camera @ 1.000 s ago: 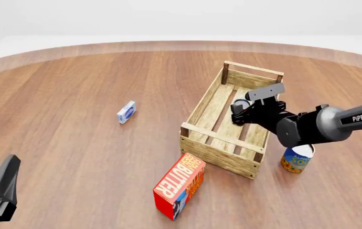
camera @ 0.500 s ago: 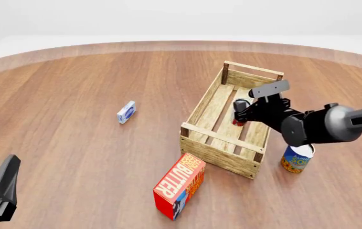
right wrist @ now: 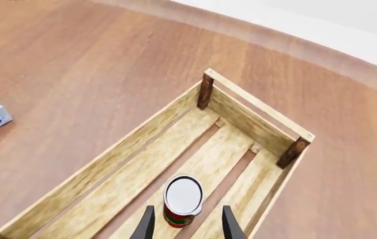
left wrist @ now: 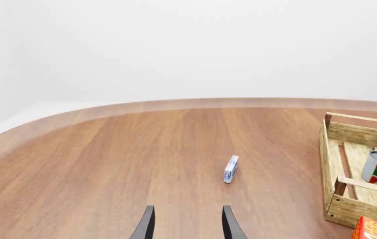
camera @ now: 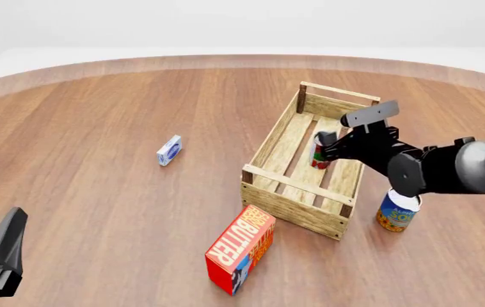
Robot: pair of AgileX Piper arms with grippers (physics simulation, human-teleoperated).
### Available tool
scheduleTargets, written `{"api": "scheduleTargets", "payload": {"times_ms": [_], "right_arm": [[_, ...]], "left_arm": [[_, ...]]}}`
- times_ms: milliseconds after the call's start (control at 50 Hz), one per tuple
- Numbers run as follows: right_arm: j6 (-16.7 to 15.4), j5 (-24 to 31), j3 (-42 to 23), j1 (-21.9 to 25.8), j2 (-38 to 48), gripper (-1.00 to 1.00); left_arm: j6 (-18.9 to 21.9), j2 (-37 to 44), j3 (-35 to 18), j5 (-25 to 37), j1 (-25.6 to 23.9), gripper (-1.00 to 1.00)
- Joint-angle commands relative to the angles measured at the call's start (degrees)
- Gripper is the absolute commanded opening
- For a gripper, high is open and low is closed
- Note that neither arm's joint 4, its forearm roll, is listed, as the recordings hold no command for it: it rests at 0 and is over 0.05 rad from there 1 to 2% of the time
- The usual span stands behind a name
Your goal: Pick up the tomato sauce, and put it in the wooden tray.
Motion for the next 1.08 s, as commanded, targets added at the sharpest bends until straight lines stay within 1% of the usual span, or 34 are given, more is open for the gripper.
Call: {"api": "scheduleTargets", "payload": {"times_ms": [20, 700, 800, 820, 840, 1000, 1020, 1080], "right_arm": [[-0.30, 0.83, 1.38, -0.08, -2.86, 1.00], [-1.25, 4.99, 5.94, -0.34, -14.89, 1.00], [-1.27, 5.64, 6.16, -0.21, -16.20, 1.00], [-0.66, 5.82, 6.29, -0.23, -16.90, 1.00], [-1.17, 5.90, 6.67, -0.36, -17.52, 1.00], [-0.94, 6.40, 8.03, -0.54, -19.75, 1.00], [-1.46, 6.51, 8.06, -0.48, -19.87, 1.00], [-1.34, 7.03, 8.16, -0.55, -20.79, 1.00]], "left_arm": [[0.00, 0.00, 0.00, 0.00, 0.00, 1.00], [0.00, 0.00, 0.00, 0.00, 0.00, 1.00], [0.00, 0.00, 0.00, 0.00, 0.00, 1.00], [0.00, 0.00, 0.00, 0.00, 0.00, 1.00], [0.00, 0.00, 0.00, 0.00, 0.00, 1.00], [0.00, 0.00, 0.00, 0.00, 0.00, 1.00], [0.00, 0.00, 0.00, 0.00, 0.00, 1.00], [0.00, 0.00, 0.00, 0.00, 0.00, 1.00]]}}
